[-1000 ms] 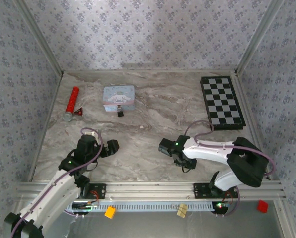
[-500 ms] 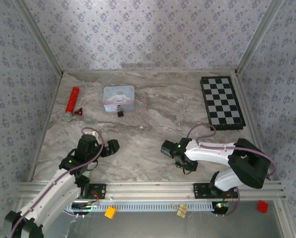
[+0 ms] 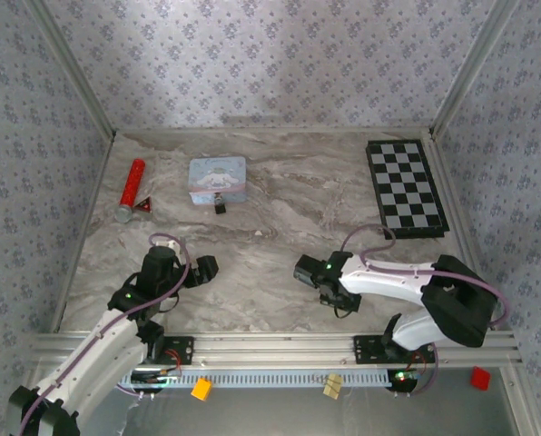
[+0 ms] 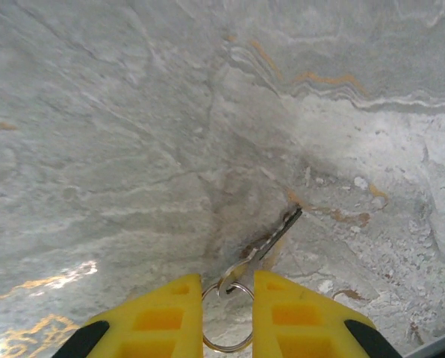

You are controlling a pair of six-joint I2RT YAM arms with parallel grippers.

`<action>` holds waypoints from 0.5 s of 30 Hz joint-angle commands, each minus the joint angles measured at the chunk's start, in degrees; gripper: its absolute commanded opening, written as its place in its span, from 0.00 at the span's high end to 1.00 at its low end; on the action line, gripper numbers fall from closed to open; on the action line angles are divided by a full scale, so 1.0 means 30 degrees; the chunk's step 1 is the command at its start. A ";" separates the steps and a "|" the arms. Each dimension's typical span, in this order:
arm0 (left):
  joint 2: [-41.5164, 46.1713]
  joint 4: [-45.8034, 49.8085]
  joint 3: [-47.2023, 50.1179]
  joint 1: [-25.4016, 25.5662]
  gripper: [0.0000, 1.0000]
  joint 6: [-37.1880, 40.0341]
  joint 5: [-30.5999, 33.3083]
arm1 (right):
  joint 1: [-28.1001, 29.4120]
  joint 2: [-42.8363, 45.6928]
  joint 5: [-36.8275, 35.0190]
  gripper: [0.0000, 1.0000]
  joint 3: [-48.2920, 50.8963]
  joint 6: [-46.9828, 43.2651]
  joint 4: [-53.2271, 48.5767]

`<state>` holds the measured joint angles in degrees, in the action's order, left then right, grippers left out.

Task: Unlock the padlock with the key

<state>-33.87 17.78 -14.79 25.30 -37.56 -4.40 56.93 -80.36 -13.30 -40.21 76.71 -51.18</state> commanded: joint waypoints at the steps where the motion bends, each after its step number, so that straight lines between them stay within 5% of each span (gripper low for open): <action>1: -0.0076 -0.0332 -0.0783 0.0151 0.00 0.0392 0.0326 | 0.0053 0.0597 -0.0759 0.87 -0.0403 -0.0131 -0.0618; 15: -0.0451 -0.0455 -0.0945 0.0151 0.00 0.0483 0.0334 | -0.0272 0.1486 -0.0767 0.86 -0.0247 -0.1027 0.0906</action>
<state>-35.05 17.74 -15.40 25.30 -37.28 -3.75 56.47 -76.95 -14.15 -40.45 74.91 -48.84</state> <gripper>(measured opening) 0.999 0.139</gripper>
